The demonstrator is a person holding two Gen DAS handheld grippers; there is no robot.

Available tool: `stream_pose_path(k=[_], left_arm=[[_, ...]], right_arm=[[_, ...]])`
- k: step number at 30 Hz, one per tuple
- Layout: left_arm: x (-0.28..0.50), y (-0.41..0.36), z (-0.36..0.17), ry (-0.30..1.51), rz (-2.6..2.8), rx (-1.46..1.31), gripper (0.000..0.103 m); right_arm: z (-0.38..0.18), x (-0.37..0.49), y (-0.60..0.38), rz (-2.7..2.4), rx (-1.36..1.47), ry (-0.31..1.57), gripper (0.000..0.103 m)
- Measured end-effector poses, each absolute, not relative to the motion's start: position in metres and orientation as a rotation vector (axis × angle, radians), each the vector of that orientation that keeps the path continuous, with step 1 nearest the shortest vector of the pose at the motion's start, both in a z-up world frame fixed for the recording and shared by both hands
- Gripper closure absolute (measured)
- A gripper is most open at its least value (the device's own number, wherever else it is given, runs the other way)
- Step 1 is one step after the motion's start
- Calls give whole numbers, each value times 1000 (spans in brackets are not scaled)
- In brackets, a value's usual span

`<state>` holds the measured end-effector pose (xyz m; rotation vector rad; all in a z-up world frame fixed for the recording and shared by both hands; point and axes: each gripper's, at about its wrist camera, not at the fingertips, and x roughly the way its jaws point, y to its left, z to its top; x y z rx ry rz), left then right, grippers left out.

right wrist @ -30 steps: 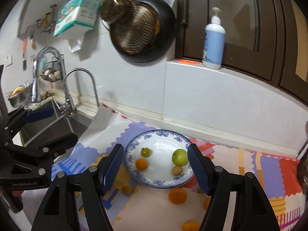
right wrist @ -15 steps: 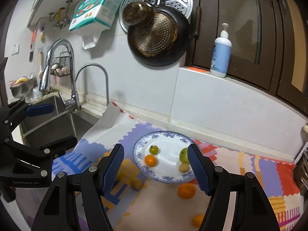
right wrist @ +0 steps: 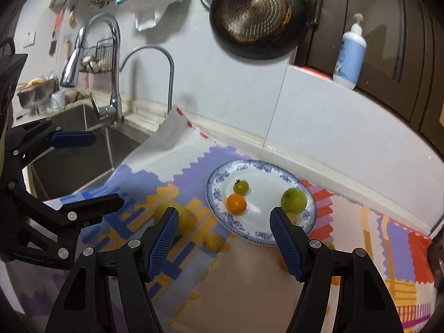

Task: Organize fruits
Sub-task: 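Grasp the yellow-green pear with the left gripper while the right gripper grasps a small brown fruit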

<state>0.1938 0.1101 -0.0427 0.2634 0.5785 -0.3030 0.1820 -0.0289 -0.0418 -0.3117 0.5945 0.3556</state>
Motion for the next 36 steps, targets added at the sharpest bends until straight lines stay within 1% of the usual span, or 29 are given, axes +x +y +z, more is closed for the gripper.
stream_pose_path(k=[1,2,4,8,10,13,16,21,23,31,34,36], left_arm=[[196,110,-46,585,-314,261,18],[200,109,-49,594,-325,258,20],[207,108,-56,613,-348,255,22],[221,107,-68,653,-392,231,27],[226,106,-74,670,-405,221,27],[234,107,-81,700,-430,193,28],[240,107,-87,726,-461,176,30],[250,104,-93,750,-485,155,35],[254,102,-95,760,-492,148,37],[265,98,-104,811,-513,118,45],[267,99,-104,820,-519,101,51],[267,98,-104,822,-518,102,52]], right_arm=[[-46,185,-29,357,-308,607,36],[-51,189,-29,361,-303,624,39],[-60,195,-30,366,-295,656,43],[-75,207,-29,378,-282,706,46],[-82,212,-27,389,-275,726,50],[-92,220,-27,393,-258,759,50],[-101,228,-28,394,-235,794,55],[-112,236,-27,410,-212,834,56],[-117,240,-28,418,-201,856,61],[-124,245,-32,423,-156,890,63],[-126,248,-31,429,-150,896,65],[-126,249,-31,431,-149,896,66]])
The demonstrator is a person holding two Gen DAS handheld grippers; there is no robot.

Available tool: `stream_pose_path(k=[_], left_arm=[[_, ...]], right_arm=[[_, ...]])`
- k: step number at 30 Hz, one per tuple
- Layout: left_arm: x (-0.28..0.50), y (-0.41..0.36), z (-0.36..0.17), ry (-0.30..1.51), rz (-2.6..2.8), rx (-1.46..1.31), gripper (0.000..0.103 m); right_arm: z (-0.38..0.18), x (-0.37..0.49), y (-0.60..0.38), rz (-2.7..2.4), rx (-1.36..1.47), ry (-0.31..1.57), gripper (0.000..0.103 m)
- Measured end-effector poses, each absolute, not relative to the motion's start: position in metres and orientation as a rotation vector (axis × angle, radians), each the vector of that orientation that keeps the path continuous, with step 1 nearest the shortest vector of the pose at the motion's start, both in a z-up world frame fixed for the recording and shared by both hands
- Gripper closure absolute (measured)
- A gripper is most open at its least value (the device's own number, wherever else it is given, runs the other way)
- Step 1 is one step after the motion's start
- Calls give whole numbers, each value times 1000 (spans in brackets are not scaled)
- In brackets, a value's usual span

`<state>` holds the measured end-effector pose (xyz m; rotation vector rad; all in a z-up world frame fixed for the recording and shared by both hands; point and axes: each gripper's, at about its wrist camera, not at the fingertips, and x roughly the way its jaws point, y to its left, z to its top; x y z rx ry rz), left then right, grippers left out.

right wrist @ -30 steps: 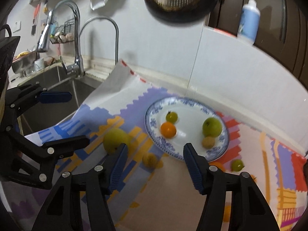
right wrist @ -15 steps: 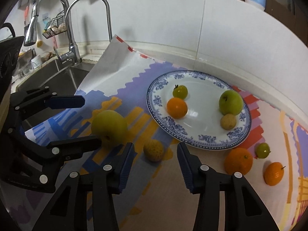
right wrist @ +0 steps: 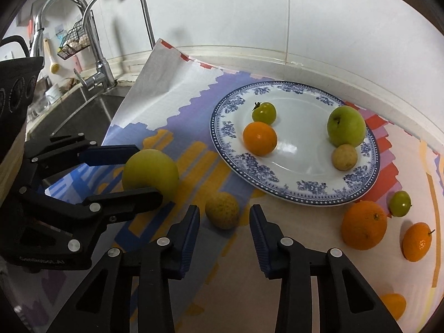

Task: Organize fruits
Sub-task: 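Grasp the yellow-green pear with the left gripper while the right gripper grasps a small brown fruit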

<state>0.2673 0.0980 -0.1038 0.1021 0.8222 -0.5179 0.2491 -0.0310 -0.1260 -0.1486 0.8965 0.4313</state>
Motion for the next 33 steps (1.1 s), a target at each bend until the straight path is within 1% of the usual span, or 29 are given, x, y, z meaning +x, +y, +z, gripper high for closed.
stream_pose_path(k=[2,3,5,21,22,23,24,33], left_arm=[[267,97,-103,823,-515,106,53],[267,97,-104,822,-514,105,53],[267,97,-104,822,-510,105,53],[256,96,-91,799,-441,76,54],[254,96,-89,795,-437,72,55],[252,95,-86,787,-428,67,60],[251,95,-84,787,-425,65,61],[240,86,-88,805,-401,62,61]], right_arm=[[-127,250,-31,436,-143,904,68],[-127,251,-32,439,-138,907,71],[-127,250,-32,443,-133,909,76],[-111,240,-40,424,-117,867,76],[-110,238,-41,422,-114,862,76],[-108,237,-42,420,-112,857,76],[-106,235,-43,419,-108,852,76],[-94,221,-55,394,-95,823,76]])
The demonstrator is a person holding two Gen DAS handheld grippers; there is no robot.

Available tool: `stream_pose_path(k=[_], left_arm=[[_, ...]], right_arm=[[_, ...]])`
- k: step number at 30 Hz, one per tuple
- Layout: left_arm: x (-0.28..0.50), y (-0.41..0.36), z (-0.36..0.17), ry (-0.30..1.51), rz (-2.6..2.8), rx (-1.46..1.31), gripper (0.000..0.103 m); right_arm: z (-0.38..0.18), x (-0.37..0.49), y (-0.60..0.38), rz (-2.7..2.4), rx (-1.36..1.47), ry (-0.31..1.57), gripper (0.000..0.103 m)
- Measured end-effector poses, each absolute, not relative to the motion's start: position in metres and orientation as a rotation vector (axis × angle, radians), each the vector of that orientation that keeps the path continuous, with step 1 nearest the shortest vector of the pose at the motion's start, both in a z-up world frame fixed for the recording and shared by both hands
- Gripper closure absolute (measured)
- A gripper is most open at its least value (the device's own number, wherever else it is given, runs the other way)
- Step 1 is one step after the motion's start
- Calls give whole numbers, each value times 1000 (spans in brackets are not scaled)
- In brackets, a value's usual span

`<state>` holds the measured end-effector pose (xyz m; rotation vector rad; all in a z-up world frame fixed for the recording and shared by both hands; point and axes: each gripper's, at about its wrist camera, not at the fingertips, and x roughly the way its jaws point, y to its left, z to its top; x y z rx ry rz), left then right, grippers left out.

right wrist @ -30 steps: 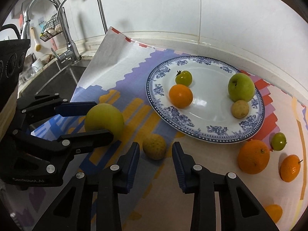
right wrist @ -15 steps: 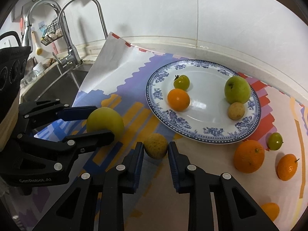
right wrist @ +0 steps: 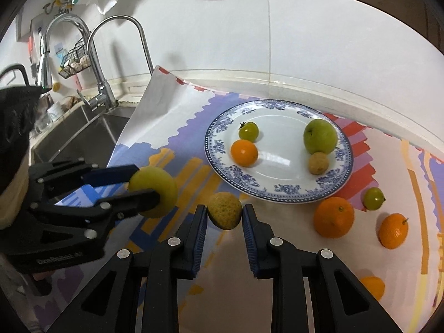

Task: Organize fruits
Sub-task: 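Grasp the yellow-green pear with the left gripper while the right gripper grasps a small brown fruit, then carry the pear with the left gripper while the right gripper carries the brown fruit over the plate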

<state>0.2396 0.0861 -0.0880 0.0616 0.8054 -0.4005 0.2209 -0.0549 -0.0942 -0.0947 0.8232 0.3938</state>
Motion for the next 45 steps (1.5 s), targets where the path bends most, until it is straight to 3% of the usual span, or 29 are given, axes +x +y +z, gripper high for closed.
stream_pose_path(k=[26,45], left_arm=[[235,47,-6,596,-360,21,61],[302,21,17,610,-316,44,61]], right_arm=[[-10,210,-99,349,-134,630,76],[22,287,-121,382,-178,646,76]])
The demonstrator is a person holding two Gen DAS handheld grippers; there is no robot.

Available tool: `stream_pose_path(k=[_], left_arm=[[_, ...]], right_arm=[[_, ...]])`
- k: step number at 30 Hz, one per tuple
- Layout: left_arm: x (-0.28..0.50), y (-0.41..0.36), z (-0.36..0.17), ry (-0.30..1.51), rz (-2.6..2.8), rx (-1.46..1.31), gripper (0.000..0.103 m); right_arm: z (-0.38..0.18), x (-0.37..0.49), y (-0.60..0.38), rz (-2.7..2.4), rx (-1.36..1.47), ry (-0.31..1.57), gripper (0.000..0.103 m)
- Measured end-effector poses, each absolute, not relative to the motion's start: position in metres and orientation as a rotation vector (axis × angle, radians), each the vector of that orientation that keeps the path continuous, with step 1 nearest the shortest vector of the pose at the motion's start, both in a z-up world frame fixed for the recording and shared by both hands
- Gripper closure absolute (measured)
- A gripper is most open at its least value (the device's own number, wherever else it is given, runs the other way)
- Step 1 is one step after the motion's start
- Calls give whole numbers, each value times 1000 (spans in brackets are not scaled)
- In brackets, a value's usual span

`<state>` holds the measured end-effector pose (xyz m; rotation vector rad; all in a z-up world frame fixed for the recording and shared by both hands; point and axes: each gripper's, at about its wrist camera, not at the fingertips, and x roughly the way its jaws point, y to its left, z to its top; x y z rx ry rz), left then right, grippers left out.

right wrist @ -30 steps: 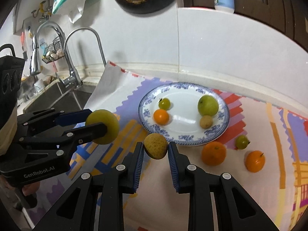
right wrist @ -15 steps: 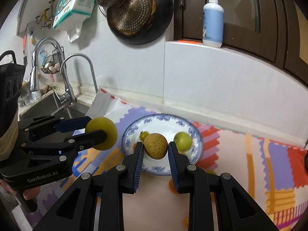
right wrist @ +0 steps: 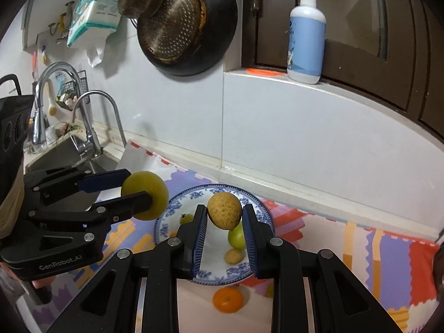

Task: Organize fruits
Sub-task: 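Carry the pear with the left gripper while the right gripper carries the brown fruit over the plate, then open both grippers to drop the pear and brown fruit onto the plate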

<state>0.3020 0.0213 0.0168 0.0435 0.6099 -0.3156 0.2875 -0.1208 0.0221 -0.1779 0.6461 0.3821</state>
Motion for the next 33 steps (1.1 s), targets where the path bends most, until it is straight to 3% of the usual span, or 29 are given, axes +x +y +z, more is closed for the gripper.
stream_pose_path(k=[19,33], left_arm=[[400,16,-41,770,-292,39,61],[432,19,-82,869,-280,39,61]], right_arm=[[-47,403,-123,418,-115,871,76],[-93,441,-103,437,-143,992,76]])
